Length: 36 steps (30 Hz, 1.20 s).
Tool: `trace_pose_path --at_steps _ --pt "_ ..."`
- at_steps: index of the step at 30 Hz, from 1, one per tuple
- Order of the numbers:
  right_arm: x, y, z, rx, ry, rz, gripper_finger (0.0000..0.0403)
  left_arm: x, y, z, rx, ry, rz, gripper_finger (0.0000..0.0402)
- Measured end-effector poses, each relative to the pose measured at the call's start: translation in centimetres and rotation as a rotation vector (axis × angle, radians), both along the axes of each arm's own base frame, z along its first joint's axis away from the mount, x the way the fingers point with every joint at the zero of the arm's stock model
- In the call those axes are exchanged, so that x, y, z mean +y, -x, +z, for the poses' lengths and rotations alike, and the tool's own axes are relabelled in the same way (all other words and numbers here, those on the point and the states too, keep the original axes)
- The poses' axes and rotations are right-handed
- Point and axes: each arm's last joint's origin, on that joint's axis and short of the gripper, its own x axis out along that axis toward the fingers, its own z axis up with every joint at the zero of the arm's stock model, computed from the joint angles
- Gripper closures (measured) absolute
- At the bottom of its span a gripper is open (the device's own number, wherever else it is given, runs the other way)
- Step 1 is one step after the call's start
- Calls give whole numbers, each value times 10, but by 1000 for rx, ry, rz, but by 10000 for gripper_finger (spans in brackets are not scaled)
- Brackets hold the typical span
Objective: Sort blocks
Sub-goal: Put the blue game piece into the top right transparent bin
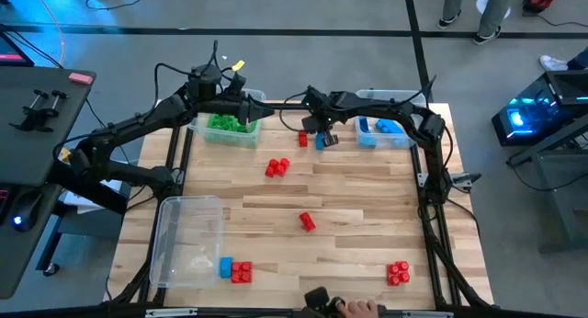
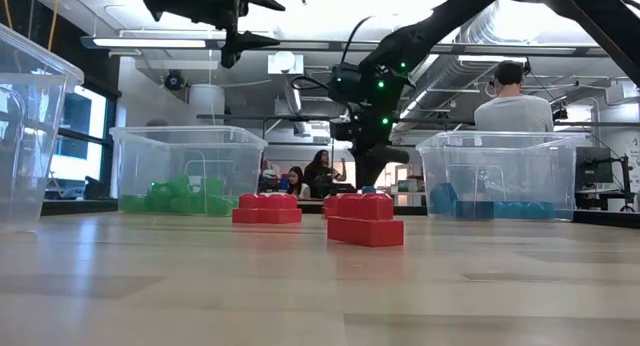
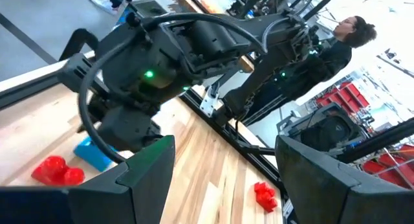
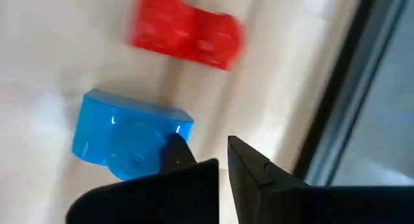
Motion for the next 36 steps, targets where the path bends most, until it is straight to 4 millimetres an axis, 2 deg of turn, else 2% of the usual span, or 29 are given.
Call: trace_pose_path --at_steps 12,19,27,31,36 --pt "53 -9 -3 84 -175 77 403 -4 -1 -3 27 5 -19 149" --pt "98 -12 -5 172 -296 119 403 -4 -1 -3 31 -4 -22 149" --pt "147 -5 -7 357 -403 119 403 -4 -1 -5 50 -29 -33 149" --pt "163 -2 1 377 -402 128 403 -4 -1 -5 51 -52 -39 149" --pt "160 8 30 291 -401 -4 403 -4 -1 -5 52 -73 -45 149"
